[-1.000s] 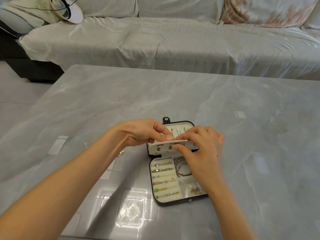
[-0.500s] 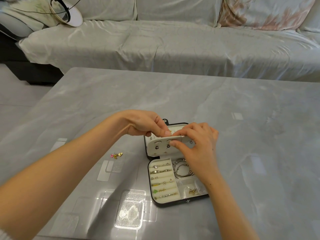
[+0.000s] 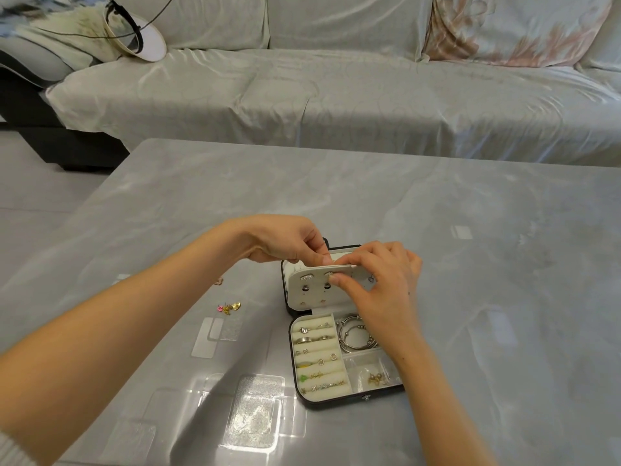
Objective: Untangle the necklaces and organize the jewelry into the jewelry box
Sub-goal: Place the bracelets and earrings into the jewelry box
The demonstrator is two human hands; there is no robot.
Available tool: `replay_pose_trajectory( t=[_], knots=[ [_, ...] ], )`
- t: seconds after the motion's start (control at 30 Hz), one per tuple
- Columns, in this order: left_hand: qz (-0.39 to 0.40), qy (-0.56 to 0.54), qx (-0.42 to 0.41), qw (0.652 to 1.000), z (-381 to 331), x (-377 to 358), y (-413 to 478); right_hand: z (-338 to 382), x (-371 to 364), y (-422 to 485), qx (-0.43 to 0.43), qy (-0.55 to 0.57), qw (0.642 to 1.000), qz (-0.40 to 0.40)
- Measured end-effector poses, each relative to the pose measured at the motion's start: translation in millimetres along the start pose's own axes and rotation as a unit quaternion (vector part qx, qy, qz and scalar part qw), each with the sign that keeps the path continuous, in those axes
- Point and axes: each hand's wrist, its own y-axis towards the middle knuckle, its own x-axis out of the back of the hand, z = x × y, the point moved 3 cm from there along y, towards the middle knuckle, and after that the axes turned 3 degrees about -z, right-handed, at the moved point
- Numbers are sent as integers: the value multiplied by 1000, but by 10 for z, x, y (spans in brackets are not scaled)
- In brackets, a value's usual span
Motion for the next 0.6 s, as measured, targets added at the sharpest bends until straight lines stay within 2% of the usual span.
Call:
replay_pose_trajectory(
  t=[0.23,0.43,0.53,0.6],
  knots=[
    [12,29,-7,999,-46,30,2,-11,-33,47,16,-10,1000,-3],
    [-9,58,5,998,-82,35,-12,-22,-56,56,22,-16,1000,-4],
    [-55,23,22,998,-27,66,-64,-17,-87,87,21,-25,999,-5],
    [-125,-7,33,992,86,142,-147,-17,-120,143,32,-36,999,-1]
  ],
)
